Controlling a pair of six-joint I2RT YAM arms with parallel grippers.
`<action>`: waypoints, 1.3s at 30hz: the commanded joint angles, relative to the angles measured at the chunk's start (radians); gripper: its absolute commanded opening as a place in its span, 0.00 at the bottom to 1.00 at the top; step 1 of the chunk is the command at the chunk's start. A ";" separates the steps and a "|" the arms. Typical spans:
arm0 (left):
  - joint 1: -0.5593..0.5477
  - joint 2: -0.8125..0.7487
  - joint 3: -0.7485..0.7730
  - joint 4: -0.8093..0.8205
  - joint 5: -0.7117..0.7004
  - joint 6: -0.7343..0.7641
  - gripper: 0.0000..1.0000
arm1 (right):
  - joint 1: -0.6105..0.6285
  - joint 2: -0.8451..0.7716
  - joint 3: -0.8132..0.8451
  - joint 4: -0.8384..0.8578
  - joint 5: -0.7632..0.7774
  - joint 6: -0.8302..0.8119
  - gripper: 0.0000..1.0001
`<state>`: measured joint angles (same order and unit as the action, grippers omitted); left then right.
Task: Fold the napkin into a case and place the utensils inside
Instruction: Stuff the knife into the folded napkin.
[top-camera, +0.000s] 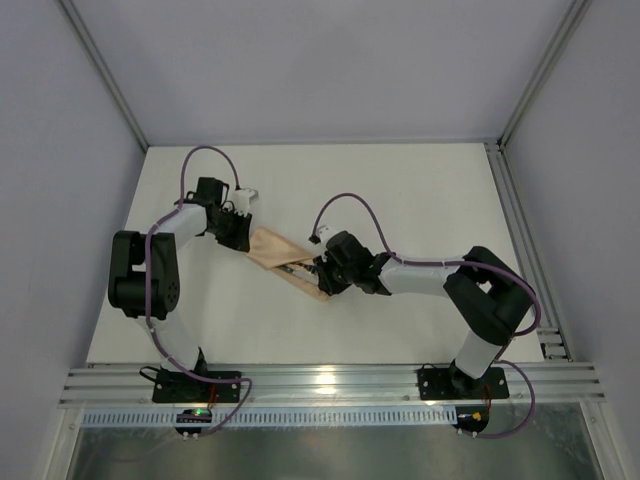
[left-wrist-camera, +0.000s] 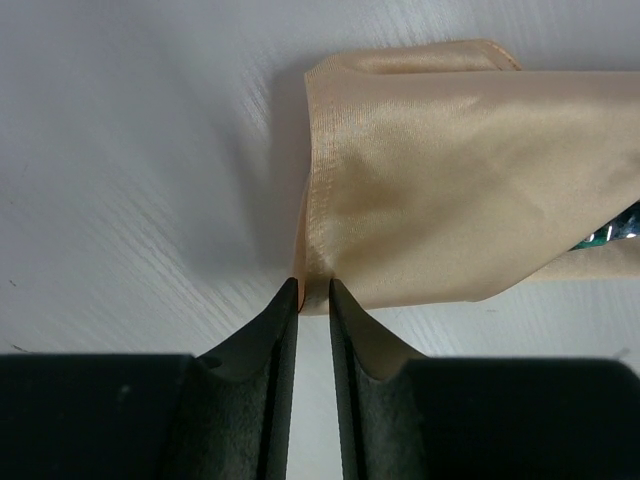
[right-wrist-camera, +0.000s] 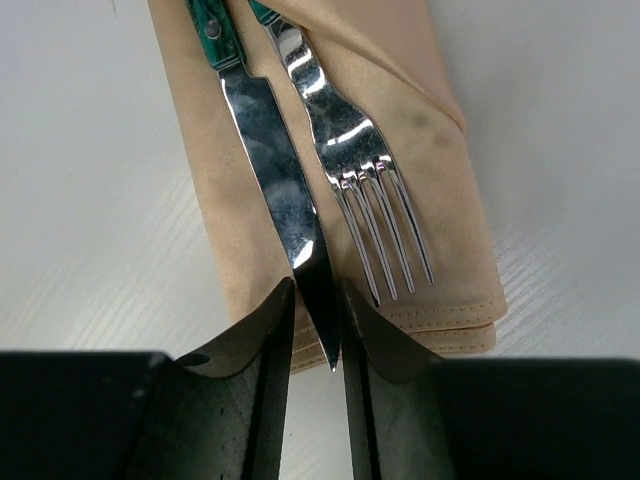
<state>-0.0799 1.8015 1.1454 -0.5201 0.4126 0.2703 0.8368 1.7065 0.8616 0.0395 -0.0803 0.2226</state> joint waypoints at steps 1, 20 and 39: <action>0.006 0.001 0.008 0.022 0.020 0.012 0.19 | 0.022 0.001 0.045 -0.075 0.042 -0.064 0.29; 0.006 -0.002 0.010 0.012 0.035 0.020 0.04 | 0.082 0.047 0.102 -0.156 0.143 -0.128 0.24; 0.006 -0.008 0.011 0.009 0.046 0.059 0.00 | 0.082 0.105 0.226 -0.125 0.103 -0.114 0.16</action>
<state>-0.0799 1.8019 1.1454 -0.5205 0.4313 0.3012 0.9146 1.8015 1.0309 -0.1013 0.0345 0.1070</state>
